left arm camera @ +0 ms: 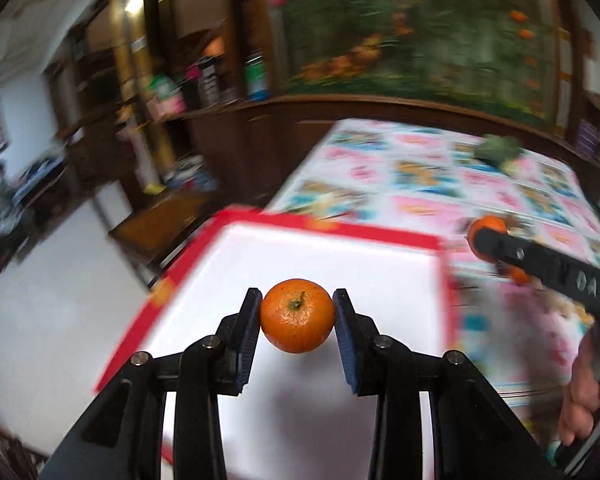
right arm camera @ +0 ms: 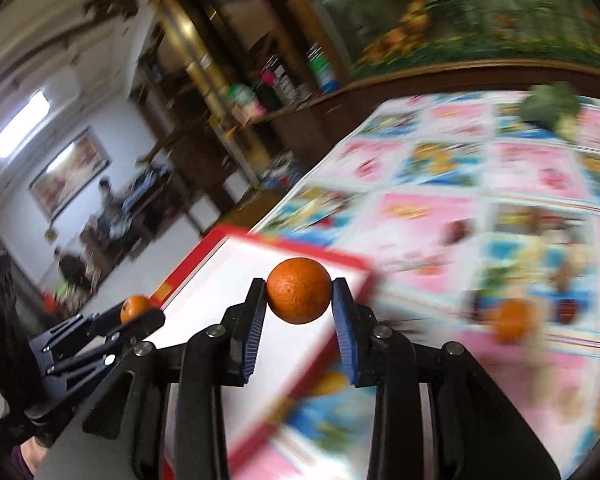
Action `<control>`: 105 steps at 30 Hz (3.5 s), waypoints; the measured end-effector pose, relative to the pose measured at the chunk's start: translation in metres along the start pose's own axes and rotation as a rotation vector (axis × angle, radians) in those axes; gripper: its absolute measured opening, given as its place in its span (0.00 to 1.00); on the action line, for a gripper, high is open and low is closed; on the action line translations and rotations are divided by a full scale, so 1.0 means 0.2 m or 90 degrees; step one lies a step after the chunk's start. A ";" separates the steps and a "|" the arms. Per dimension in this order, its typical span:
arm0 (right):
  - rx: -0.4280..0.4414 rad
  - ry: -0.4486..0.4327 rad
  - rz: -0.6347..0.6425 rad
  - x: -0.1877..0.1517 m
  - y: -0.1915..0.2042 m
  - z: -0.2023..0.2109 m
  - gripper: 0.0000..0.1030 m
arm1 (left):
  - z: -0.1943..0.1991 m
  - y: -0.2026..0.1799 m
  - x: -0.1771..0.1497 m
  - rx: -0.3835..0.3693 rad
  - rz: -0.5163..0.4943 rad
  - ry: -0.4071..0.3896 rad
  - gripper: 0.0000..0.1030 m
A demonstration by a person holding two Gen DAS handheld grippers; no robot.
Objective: Organize fruits
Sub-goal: 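Carry the orange to the white tray and open the left gripper, then return the left tool to the table toward a tofu cube, then grasp the pale tofu cube with the left gripper and lift it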
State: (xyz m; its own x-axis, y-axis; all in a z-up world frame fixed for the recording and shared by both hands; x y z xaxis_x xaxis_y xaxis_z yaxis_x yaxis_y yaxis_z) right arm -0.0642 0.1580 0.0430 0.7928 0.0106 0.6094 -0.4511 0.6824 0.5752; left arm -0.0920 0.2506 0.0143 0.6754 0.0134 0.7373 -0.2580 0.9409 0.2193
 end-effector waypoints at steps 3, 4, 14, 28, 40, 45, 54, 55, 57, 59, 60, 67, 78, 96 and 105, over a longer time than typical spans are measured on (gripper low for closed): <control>0.002 0.053 0.040 -0.10 0.17 -0.20 0.35 | -0.09 0.13 -0.11 0.019 0.036 0.042 0.35; -0.001 0.064 0.051 -0.13 0.21 -0.24 0.35 | -0.11 0.16 -0.14 0.023 0.043 0.054 0.35; -0.076 0.166 0.130 -0.31 0.25 -0.46 0.35 | -0.26 0.25 -0.26 0.036 0.053 0.107 0.38; -0.012 0.052 0.089 -0.11 0.19 -0.15 0.57 | -0.07 0.12 -0.16 0.000 0.054 0.044 0.79; -0.113 -0.037 0.056 0.04 -0.44 0.40 0.60 | 0.07 -0.52 -0.04 -0.111 -0.095 0.004 0.81; -0.188 0.014 0.103 -0.04 -0.74 0.54 0.61 | 0.03 -0.77 -0.04 -0.140 -0.148 0.020 0.81; -0.227 0.098 0.165 -0.20 -0.83 0.47 0.45 | -0.03 -1.00 -0.05 -0.170 -0.188 0.047 0.81; -0.229 0.111 0.158 -0.22 -0.84 0.45 0.43 | -0.04 -1.01 -0.04 -0.171 -0.191 0.046 0.81; -0.247 0.131 0.149 -0.24 -0.88 0.42 0.32 | -0.04 -1.04 -0.04 -0.181 -0.193 0.046 0.81; -0.245 0.127 0.150 -0.24 -0.88 0.42 0.24 | -0.04 -1.09 -0.02 -0.201 -0.194 0.043 0.81; -0.246 0.125 0.146 -0.24 -0.88 0.43 0.22 | -0.04 -1.11 -0.01 -0.213 -0.195 0.042 0.81; -0.261 0.044 0.032 -0.06 -1.00 0.57 0.22 | -0.07 -1.28 0.03 -0.276 -0.193 0.063 0.81; -0.235 -0.032 -0.063 0.06 -1.04 0.71 0.22 | -0.16 -1.47 0.02 -0.288 -0.174 0.097 0.71; -0.239 -0.044 -0.060 0.07 -1.06 0.70 0.22 | -0.05 -1.28 0.04 -0.275 -0.147 0.046 0.31; -0.137 -0.072 -0.026 0.09 -0.77 0.61 0.23 | 0.13 -0.87 0.07 -0.222 -0.105 -0.016 0.31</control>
State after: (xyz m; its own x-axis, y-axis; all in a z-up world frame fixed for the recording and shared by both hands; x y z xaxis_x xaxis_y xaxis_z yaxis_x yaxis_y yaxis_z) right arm -0.0300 -0.0349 0.0324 0.7522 -0.0942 0.6522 -0.3123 0.8206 0.4787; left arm -0.0541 0.0778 0.0028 0.6706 -0.1525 0.7260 0.1063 0.9883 0.1094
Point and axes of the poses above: each gripper's, at about its wrist camera, not at the fingertips, and z roughly against the way its jaws point, y to its left, x to its top, the point moved 10 cm from there along -z, roughly the way its jaws point, and after that the axes turned 10 degrees about -z, right-handed, at the moved point
